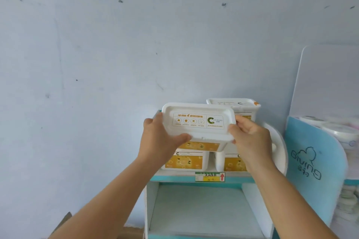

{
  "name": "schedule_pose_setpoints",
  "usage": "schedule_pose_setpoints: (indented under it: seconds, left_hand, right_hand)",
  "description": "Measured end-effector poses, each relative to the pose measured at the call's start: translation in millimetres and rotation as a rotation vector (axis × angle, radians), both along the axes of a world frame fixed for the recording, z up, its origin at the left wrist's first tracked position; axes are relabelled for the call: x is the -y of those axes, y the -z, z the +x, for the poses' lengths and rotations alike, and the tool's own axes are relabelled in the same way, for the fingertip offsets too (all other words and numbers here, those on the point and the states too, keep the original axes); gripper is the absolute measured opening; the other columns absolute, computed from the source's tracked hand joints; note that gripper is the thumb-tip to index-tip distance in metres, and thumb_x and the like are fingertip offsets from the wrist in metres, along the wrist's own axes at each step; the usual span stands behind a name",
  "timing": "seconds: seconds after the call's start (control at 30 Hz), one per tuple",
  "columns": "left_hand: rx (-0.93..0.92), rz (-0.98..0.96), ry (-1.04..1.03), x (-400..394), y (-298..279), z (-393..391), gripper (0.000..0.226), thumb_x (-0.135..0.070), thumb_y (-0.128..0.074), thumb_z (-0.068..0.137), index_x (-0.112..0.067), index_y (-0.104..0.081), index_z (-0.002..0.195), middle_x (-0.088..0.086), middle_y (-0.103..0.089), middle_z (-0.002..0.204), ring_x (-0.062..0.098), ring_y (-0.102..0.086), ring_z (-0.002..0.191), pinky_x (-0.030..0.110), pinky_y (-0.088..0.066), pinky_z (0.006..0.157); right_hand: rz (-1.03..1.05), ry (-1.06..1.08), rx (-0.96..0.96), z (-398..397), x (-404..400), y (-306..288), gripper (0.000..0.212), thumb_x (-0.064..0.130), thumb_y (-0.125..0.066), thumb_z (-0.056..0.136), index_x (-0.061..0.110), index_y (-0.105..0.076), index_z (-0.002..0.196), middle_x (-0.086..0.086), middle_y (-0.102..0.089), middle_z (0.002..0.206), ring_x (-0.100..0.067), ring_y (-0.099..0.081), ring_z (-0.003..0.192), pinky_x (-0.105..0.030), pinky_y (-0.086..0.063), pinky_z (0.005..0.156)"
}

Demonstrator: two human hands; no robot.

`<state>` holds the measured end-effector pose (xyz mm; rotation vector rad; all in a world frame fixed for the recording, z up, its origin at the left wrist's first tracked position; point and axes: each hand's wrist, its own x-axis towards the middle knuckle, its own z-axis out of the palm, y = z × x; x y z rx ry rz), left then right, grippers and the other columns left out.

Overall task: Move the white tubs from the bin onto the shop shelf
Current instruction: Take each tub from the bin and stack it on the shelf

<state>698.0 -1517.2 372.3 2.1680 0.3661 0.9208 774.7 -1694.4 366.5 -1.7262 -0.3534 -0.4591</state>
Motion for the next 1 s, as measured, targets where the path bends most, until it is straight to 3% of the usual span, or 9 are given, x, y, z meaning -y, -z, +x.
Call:
schedule_pose_setpoints:
  seconds: [0.2, 0.37, 0.47, 0.6, 0.7, 0.77, 0.87, 0.93, 1.0]
  left_hand:
    - [-0.085, 0.003, -0.074, -25, -9, 32, 0.068, -0.045, -0.080, 0.065, -0.017, -0.050, 0.119, -0.002, -0.043, 0.105, 0.013, -0.054, 0.080, 0.023, -0.047, 0.063]
    - [-0.161, 0.007, -0.085, -41, -11, 56, 0.059, -0.051, -0.077, 0.065, -0.015, -0.056, 0.106, 0.003, -0.055, 0.104, 0.013, -0.057, 0.076, 0.020, -0.039, 0.053]
    - [-0.189, 0.032, -0.116, -50, -15, 64, 0.049, -0.055, -0.072, 0.069, -0.012, -0.057, 0.087, 0.004, -0.062, 0.089, 0.016, -0.058, 0.073, 0.024, -0.038, 0.052]
    - [-0.247, 0.106, -0.176, -53, -23, 62, 0.047, -0.054, -0.066, 0.077, -0.010, -0.049, 0.074, 0.003, -0.055, 0.074, 0.016, -0.049, 0.064, 0.026, -0.033, 0.050]
    - [-0.307, 0.171, -0.197, -47, -27, 59, 0.047, -0.055, -0.061, 0.081, -0.010, -0.049, 0.080, 0.004, -0.056, 0.079, 0.018, -0.051, 0.070, 0.026, -0.037, 0.054]
    - [-0.316, 0.242, -0.222, -43, -26, 57, 0.048, -0.057, -0.059, 0.081, -0.011, -0.049, 0.088, 0.006, -0.058, 0.093, 0.022, -0.052, 0.087, 0.028, -0.039, 0.065]
    - [-0.293, 0.365, -0.206, -31, -23, 47, 0.057, -0.055, -0.058, 0.083, -0.010, -0.047, 0.116, 0.007, -0.049, 0.123, 0.025, -0.039, 0.118, 0.031, -0.038, 0.089]
    - [-0.260, 0.445, -0.160, -17, -19, 37, 0.073, -0.053, -0.056, 0.086, -0.009, -0.033, 0.139, 0.005, -0.035, 0.144, 0.023, -0.023, 0.136, 0.032, -0.031, 0.107]
    - [-0.222, 0.537, -0.108, -1, -13, 27, 0.080, -0.051, -0.053, 0.089, -0.008, -0.019, 0.147, 0.003, -0.022, 0.153, 0.021, -0.011, 0.143, 0.031, -0.020, 0.115]
  right_hand:
    - [-0.078, -0.018, -0.030, 42, -26, -8, 0.024, 0.023, -0.058, 0.089, 0.030, -0.067, 0.111, 0.009, -0.071, 0.102, -0.017, -0.066, 0.090, -0.040, -0.056, 0.078]
    - [-0.134, -0.024, 0.004, 66, -39, -18, 0.026, 0.024, -0.056, 0.092, 0.018, -0.066, 0.115, 0.011, -0.062, 0.090, -0.020, -0.066, 0.092, -0.045, -0.055, 0.083]
    - [-0.216, -0.045, 0.012, 70, -45, -21, 0.025, 0.027, -0.052, 0.094, 0.011, -0.068, 0.105, 0.009, -0.062, 0.078, -0.024, -0.067, 0.085, -0.047, -0.055, 0.082]
    - [-0.331, -0.046, 0.052, 70, -52, -17, 0.036, 0.032, -0.043, 0.097, 0.008, -0.066, 0.084, -0.011, -0.068, 0.076, -0.027, -0.065, 0.077, -0.041, -0.054, 0.071]
    - [-0.357, -0.040, 0.070, 68, -52, -17, 0.038, 0.033, -0.040, 0.098, 0.006, -0.065, 0.091, -0.012, -0.069, 0.086, -0.026, -0.064, 0.080, -0.039, -0.053, 0.071]
    - [-0.385, -0.051, 0.056, 64, -50, -18, 0.037, 0.034, -0.039, 0.099, 0.007, -0.063, 0.110, -0.010, -0.068, 0.105, -0.022, -0.060, 0.088, -0.036, -0.050, 0.074]
    - [-0.477, -0.056, 0.047, 55, -44, -17, 0.049, 0.039, -0.038, 0.099, 0.017, -0.037, 0.143, -0.004, -0.048, 0.142, -0.023, -0.046, 0.128, -0.036, -0.043, 0.095]
    - [-0.521, -0.060, 0.095, 44, -37, -14, 0.049, 0.038, -0.039, 0.099, 0.022, -0.032, 0.145, 0.000, -0.042, 0.146, -0.020, -0.038, 0.134, -0.030, -0.040, 0.092]
    - [-0.560, -0.064, 0.169, 32, -28, -8, 0.046, 0.039, -0.041, 0.098, 0.026, -0.032, 0.142, 0.006, -0.040, 0.146, -0.015, -0.036, 0.133, -0.026, -0.037, 0.086]
